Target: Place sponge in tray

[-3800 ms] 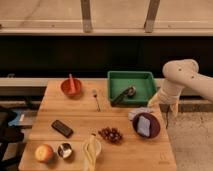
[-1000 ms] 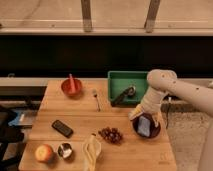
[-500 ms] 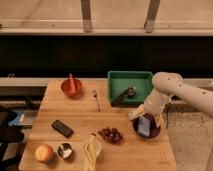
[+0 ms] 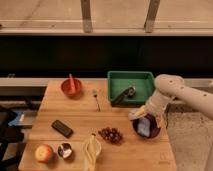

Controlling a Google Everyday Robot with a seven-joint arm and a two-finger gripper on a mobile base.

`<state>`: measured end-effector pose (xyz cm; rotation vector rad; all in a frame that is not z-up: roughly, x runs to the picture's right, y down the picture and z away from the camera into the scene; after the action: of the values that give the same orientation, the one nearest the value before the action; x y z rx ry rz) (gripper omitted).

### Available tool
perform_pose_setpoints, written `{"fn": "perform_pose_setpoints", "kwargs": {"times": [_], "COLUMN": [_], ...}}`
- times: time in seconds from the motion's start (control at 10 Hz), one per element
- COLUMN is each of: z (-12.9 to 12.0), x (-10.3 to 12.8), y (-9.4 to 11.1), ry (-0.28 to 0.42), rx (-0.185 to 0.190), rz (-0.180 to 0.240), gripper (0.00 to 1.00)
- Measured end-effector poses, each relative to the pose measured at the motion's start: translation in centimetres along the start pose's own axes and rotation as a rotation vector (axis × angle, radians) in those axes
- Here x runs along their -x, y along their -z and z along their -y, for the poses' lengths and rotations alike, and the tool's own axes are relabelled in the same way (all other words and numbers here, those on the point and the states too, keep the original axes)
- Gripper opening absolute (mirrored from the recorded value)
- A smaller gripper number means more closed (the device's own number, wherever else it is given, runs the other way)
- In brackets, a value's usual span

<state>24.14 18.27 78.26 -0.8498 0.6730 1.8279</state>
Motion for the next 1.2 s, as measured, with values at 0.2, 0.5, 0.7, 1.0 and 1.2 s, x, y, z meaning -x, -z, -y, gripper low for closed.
{"fn": "perform_pose_setpoints", "kwargs": {"times": [0.2, 0.5, 0.7, 1.0, 1.2], "z": [0.6, 1.5, 1.5, 0.8, 0.5], "x": [0.3, 0.5, 0.4, 0.1, -0.1], "y": [-1.2, -1.8, -1.9, -1.9, -2.0], "ry": [-0.006, -0.017, -0.012, 0.013, 0.027], "rx": [0.019, 0.044, 0.052, 0.060, 0.059], "rz": [-0.013, -0.028, -0.030, -0.038, -0.042], "gripper": [0.79, 0.53, 0.33, 0.05, 0.02]}}
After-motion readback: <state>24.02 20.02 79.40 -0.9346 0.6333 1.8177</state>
